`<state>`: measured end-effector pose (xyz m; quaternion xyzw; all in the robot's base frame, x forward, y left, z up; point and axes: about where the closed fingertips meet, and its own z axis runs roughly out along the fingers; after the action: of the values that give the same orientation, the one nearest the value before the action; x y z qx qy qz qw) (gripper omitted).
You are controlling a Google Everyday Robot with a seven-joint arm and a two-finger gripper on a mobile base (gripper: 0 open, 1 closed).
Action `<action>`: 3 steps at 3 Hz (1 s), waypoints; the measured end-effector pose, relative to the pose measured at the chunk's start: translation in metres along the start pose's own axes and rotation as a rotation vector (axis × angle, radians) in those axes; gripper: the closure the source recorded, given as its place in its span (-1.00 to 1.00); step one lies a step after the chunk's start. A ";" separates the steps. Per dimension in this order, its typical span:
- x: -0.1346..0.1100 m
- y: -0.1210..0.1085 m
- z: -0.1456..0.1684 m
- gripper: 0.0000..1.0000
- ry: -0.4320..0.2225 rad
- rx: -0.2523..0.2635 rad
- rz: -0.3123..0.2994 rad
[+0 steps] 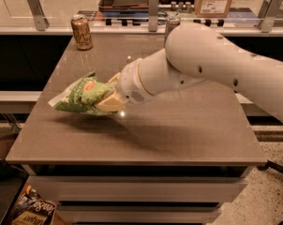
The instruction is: Move green jalapeno chip bag near orange can
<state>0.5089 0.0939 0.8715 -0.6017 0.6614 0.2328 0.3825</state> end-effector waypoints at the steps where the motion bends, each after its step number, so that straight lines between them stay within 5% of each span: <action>1: -0.004 -0.025 -0.012 1.00 -0.024 0.050 -0.004; 3: -0.009 -0.085 -0.036 1.00 -0.023 0.224 0.004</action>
Offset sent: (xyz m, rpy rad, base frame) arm 0.0807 -0.0409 0.0427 0.0665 -0.1346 -0.1485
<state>0.5840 0.0578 0.9128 -0.5510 0.6802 0.1649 0.4545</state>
